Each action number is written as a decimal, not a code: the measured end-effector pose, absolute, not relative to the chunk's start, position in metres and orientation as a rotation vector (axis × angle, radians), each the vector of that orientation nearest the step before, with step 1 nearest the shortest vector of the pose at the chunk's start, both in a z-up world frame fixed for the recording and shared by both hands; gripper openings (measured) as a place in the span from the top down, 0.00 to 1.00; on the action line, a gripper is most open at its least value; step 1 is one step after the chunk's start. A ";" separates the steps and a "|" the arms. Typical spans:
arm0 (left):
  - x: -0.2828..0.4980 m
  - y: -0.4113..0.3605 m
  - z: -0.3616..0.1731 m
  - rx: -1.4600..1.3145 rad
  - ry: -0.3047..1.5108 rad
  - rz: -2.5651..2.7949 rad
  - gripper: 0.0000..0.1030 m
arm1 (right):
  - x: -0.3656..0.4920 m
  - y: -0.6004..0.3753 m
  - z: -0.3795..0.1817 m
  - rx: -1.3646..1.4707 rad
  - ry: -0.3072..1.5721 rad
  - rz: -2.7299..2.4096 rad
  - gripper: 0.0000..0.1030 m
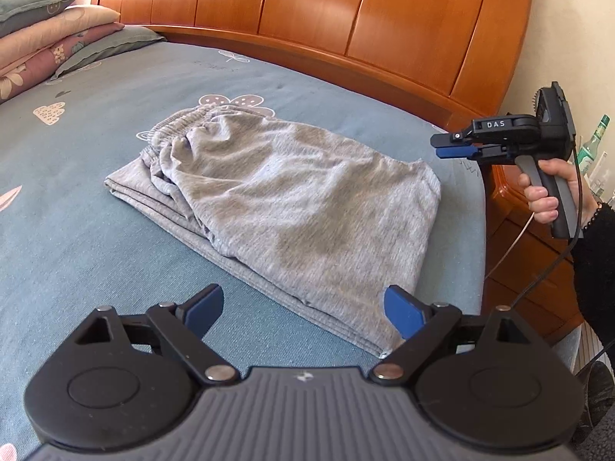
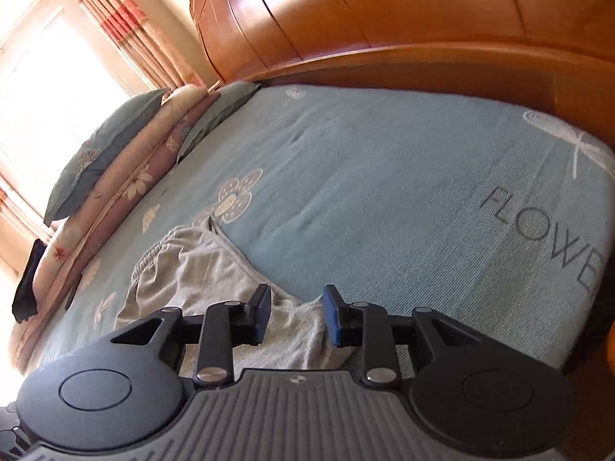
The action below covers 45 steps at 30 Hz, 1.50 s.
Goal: Fold clothes
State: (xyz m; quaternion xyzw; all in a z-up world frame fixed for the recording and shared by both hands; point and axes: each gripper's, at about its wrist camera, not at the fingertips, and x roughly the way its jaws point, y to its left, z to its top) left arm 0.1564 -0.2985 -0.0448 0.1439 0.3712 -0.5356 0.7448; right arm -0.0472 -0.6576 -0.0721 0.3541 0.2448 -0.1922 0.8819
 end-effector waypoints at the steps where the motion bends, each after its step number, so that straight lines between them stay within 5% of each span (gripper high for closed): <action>1: 0.157 -0.297 -0.045 0.307 0.816 -1.169 0.12 | -0.047 -0.656 -0.070 0.700 0.514 -0.407 0.67; 7: 0.156 -0.296 -0.053 0.295 0.852 -1.160 0.12 | -0.040 -0.633 -0.073 0.352 0.628 -0.498 0.68; 18: 0.157 -0.308 -0.059 0.303 0.872 -1.159 0.12 | -0.018 -0.602 -0.097 0.119 0.720 -0.405 0.77; 22: 0.157 -0.304 -0.061 0.305 0.877 -1.156 0.12 | -0.039 -0.609 -0.092 0.229 0.650 -0.461 0.99; 32: 0.158 -0.301 -0.061 0.278 0.888 -1.158 0.12 | -0.045 -0.613 -0.086 0.330 0.598 -0.461 0.89; 37: 0.157 -0.299 -0.061 0.284 0.885 -1.153 0.12 | -0.040 -0.614 -0.095 0.338 0.614 -0.543 1.00; 45: 0.160 -0.294 -0.060 0.269 0.892 -1.144 0.12 | -0.052 -0.610 -0.079 0.416 0.547 -0.476 0.95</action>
